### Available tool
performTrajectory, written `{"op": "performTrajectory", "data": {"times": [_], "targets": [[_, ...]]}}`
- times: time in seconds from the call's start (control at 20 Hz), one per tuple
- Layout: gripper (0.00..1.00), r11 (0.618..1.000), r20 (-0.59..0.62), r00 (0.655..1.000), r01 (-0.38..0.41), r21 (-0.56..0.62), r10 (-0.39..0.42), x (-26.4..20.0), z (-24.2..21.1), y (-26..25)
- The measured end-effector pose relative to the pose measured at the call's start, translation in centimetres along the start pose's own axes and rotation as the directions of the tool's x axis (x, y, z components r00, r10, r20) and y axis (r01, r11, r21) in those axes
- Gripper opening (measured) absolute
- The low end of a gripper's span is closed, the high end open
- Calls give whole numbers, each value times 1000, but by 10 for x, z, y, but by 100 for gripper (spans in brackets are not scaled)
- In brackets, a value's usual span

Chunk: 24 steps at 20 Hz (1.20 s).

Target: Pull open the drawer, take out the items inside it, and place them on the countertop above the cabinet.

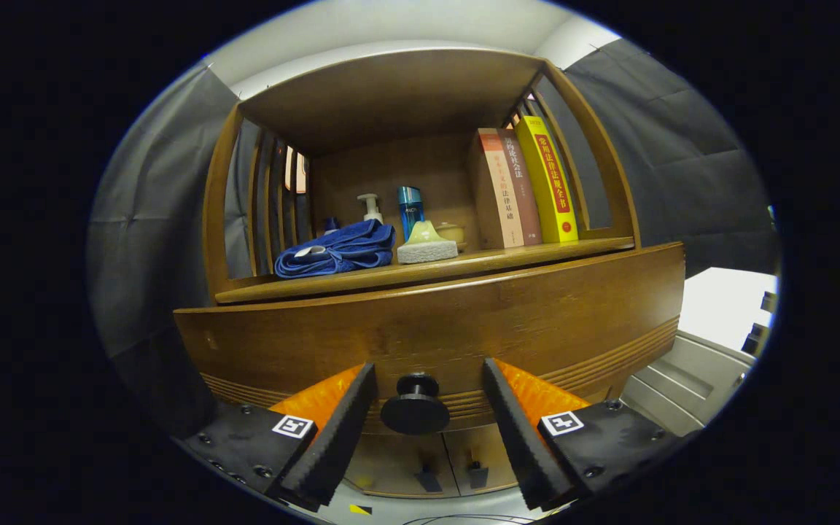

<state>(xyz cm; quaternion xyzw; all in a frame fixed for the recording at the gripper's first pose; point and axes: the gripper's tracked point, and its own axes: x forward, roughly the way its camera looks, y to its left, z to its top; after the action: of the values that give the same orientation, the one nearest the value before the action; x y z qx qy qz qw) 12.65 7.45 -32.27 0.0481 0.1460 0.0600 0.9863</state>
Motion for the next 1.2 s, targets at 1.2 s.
{"op": "performTrajectory", "data": {"times": [1.2], "targets": [[99,998,84,996,45,-36,-42,-26,72,6]]}}
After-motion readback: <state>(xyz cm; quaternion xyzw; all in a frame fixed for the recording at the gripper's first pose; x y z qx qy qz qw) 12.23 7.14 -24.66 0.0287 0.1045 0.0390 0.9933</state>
